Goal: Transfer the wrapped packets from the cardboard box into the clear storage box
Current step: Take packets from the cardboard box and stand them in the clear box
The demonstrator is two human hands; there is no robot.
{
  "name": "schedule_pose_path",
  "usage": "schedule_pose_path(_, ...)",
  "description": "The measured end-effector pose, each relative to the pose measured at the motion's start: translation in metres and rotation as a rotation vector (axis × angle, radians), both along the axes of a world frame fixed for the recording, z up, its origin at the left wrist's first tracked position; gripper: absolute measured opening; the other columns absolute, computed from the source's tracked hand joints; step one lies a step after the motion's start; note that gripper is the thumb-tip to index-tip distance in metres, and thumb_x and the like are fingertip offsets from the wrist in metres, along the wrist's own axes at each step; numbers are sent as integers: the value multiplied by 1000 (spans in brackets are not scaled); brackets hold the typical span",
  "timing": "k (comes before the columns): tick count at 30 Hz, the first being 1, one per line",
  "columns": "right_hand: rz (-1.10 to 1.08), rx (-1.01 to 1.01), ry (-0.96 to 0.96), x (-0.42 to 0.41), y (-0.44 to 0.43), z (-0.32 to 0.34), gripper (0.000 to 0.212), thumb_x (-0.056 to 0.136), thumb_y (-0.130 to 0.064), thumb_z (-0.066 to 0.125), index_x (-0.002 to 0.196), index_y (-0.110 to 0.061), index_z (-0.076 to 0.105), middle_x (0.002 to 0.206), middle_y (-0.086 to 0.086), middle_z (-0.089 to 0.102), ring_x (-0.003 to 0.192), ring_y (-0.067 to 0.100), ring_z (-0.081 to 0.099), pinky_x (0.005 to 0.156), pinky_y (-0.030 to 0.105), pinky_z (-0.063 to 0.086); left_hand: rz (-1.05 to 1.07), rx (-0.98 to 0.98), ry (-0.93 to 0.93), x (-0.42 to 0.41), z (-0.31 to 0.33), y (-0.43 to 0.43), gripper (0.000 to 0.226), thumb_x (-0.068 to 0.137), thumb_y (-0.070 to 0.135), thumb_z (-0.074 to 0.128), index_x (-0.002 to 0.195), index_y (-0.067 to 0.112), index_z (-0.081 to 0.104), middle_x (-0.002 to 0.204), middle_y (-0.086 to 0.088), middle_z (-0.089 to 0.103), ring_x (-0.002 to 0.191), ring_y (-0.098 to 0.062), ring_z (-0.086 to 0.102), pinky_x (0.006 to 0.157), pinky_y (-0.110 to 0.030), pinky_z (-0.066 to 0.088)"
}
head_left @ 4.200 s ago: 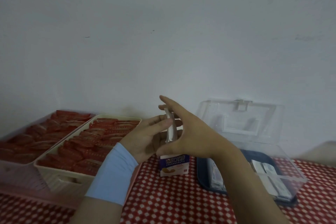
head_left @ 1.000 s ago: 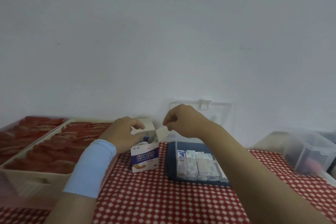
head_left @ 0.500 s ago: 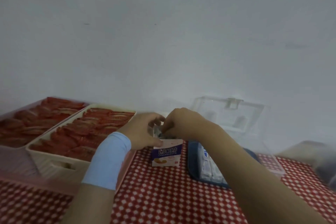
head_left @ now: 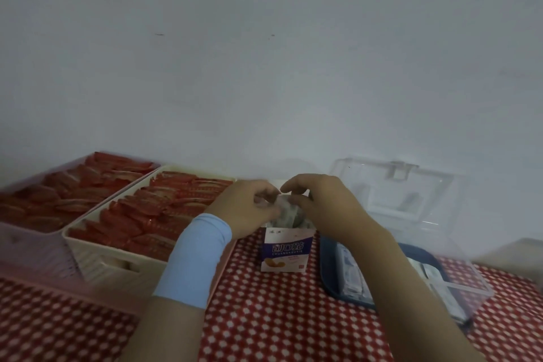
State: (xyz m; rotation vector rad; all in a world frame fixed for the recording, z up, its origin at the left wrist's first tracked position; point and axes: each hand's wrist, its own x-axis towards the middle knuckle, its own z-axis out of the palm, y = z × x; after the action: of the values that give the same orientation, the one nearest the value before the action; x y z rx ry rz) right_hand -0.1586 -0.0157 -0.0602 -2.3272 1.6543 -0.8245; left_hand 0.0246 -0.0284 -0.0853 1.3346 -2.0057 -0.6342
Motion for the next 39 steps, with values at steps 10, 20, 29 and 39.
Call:
schedule_pose_path(10, 9, -14, -466, 3, 10, -13, 14, 95, -21, 66, 90, -31, 74, 71, -10, 69, 56, 17, 65, 55, 33, 57, 31, -36, 241, -8, 2, 3, 2, 86, 25, 73, 85, 23, 72, 80, 6, 73, 75, -9, 67, 74, -26, 55)
schedule_pose_path(20, 232, 60, -830, -7, 27, 10, 16, 94, -4, 64, 105, -13, 73, 72, -9, 73, 62, -1, 65, 59, 12, 49, -238, 527, 776, -16, 30, 29, 42, 99, 18, 51, 129, -12, 52, 112, -25, 63, 94, -26, 66, 76, -32, 60)
schedule_pose_path(29, 173, -88, -557, -8, 30, 7, 23, 75, -38, 83, 82, -25, 64, 132, -23, 57, 115, -3, 57, 85, 20, 47, -187, 572, 954, -22, 31, 33, 44, 102, 16, 47, 138, -11, 45, 117, -22, 58, 84, -21, 67, 62, -26, 58)
schedule_pose_path(39, 290, -196, -250, -1, 30, 0, 46, 62, -28, 93, 77, -19, 50, 108, -12, 58, 94, 11, 60, 79, 22, 52, -248, 564, 923, -21, 27, 32, 35, 101, 13, 45, 129, -8, 52, 98, -15, 62, 78, -18, 66, 66, -25, 59)
